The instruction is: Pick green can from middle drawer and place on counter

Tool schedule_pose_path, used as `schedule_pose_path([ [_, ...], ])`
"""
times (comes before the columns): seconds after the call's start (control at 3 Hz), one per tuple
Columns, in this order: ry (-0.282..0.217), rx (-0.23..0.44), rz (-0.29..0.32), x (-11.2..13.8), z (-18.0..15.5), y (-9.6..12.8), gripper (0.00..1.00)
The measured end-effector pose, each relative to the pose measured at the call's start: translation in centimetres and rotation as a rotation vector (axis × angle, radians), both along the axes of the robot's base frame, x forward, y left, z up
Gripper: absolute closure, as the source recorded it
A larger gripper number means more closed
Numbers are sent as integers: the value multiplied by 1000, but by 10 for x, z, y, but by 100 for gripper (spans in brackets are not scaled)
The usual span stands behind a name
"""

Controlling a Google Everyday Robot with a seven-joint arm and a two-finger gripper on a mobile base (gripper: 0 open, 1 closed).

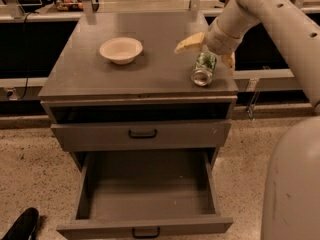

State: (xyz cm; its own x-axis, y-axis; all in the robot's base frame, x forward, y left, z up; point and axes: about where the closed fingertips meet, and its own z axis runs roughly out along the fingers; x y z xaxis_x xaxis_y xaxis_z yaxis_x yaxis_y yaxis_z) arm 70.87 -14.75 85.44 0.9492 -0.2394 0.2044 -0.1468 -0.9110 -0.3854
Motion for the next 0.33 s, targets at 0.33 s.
schedule_pose_path([
  [0.33,-34,-17,-11,-3,13,-3,0],
])
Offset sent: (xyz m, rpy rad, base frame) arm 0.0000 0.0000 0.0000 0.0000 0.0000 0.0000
